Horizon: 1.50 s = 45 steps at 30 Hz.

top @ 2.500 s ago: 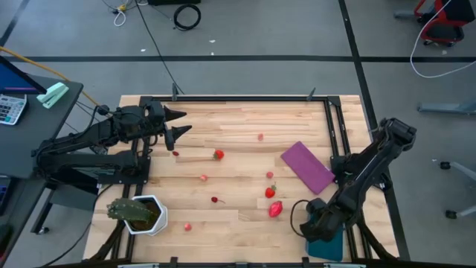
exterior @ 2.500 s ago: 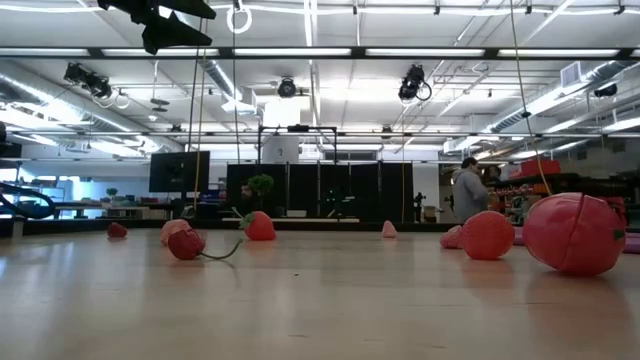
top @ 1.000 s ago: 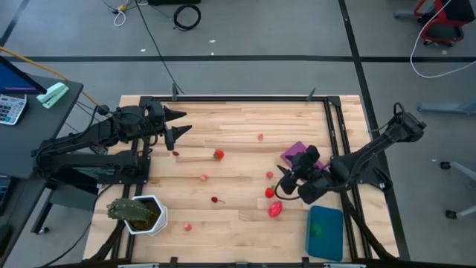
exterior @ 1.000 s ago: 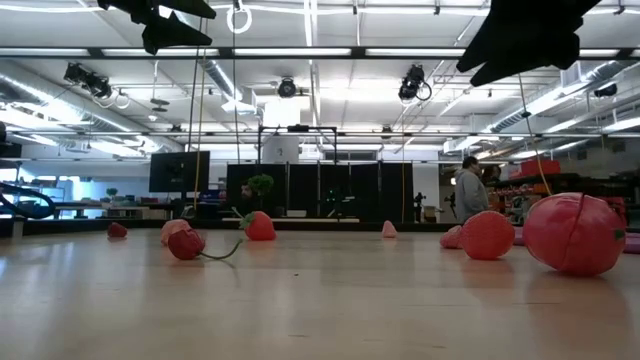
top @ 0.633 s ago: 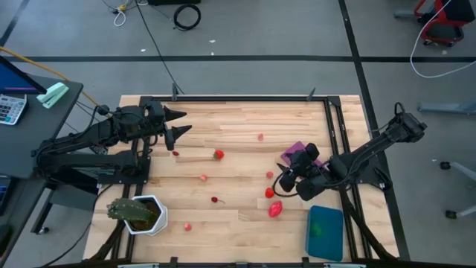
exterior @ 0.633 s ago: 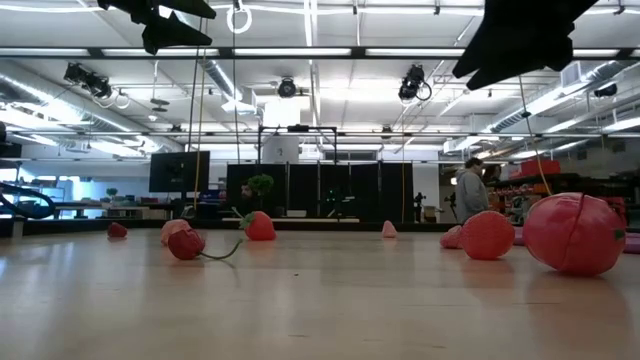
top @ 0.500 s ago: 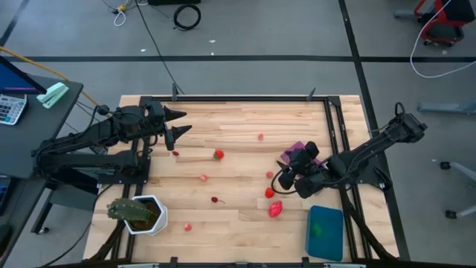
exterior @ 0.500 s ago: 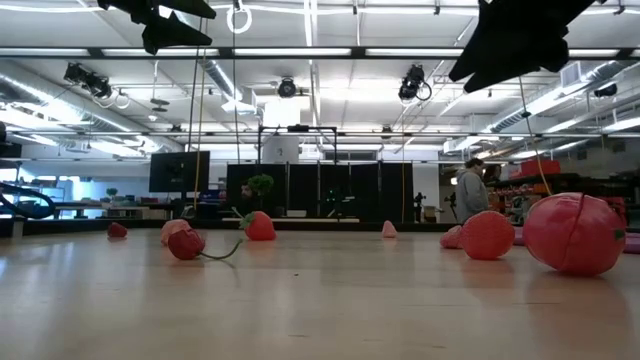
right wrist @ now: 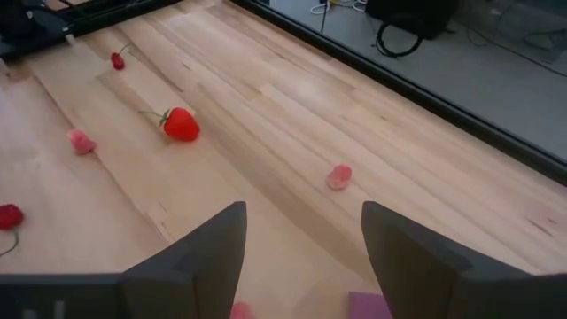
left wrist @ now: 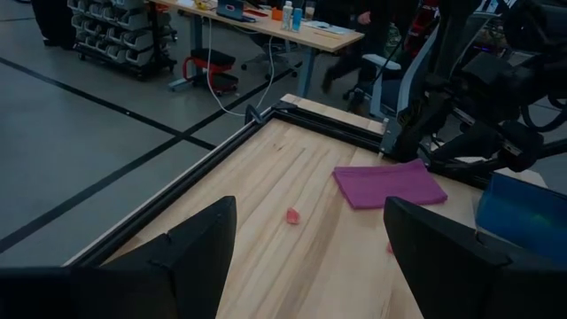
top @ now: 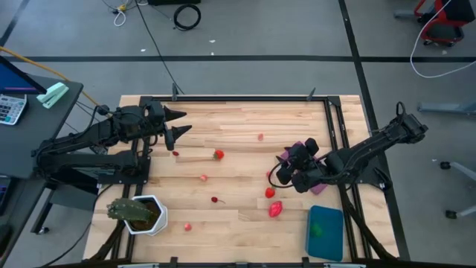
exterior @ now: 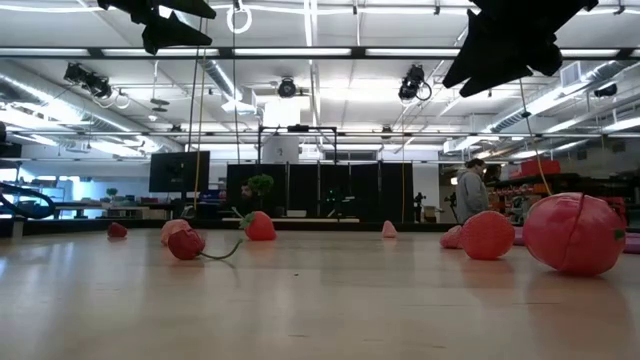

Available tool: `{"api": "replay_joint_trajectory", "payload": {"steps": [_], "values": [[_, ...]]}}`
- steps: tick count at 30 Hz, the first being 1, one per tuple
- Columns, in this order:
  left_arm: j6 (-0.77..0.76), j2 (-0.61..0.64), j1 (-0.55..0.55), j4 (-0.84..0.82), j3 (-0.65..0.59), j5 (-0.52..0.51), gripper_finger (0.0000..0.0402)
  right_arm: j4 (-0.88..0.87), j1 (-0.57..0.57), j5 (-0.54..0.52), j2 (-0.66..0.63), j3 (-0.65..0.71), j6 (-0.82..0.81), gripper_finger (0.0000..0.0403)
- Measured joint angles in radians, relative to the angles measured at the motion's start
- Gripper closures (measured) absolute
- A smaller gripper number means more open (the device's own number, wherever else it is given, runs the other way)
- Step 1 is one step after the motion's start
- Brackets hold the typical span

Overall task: Pick and placing Produce into tupperware
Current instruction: Put the pink peach into the blue bin

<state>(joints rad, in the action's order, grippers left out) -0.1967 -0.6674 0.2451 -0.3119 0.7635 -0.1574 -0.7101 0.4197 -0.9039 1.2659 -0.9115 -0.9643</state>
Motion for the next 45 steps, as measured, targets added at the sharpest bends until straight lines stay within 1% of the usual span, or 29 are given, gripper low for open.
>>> {"api": "replay_joint_trajectory", "payload": {"steps": [17,19,21,22,24,27,29,32,38,45], "values": [[0.000,0.000,0.000,0.000,0.000,0.000,0.0111,0.000,0.000,0.002,0.000,0.000,-0.001,0.0170],[0.000,0.000,0.000,0.000,0.000,0.000,0.0111,0.001,-0.002,0.019,0.000,0.000,0.002,0.0170],[0.000,0.000,0.000,0.000,0.000,0.000,0.0111,0.008,-0.018,0.041,0.000,0.000,0.048,0.0170],[-0.001,0.000,0.000,0.000,0.000,0.000,0.0111,0.018,-0.032,0.065,0.000,0.000,0.090,0.0170],[0.000,0.000,0.000,0.000,0.000,0.000,0.0111,0.050,-0.072,0.148,0.000,0.000,0.175,0.0170],[0.000,0.000,0.000,0.000,0.000,0.000,0.0111,0.132,-0.147,0.321,0.006,0.000,0.260,0.0170],[0.000,0.000,0.000,0.000,0.000,0.000,0.0111,0.169,-0.189,0.406,0.016,0.000,0.289,0.0170],[0.000,0.000,0.000,0.000,0.000,0.000,0.0111,0.172,-0.239,0.493,0.036,0.000,0.294,0.0170],[0.000,0.000,0.000,0.000,0.000,0.000,0.0111,0.134,-0.289,0.620,0.088,0.000,0.307,0.0170],[0.000,0.000,0.000,0.000,0.000,0.000,0.0111,0.130,-0.286,0.733,0.167,0.000,0.276,0.0170]]}}
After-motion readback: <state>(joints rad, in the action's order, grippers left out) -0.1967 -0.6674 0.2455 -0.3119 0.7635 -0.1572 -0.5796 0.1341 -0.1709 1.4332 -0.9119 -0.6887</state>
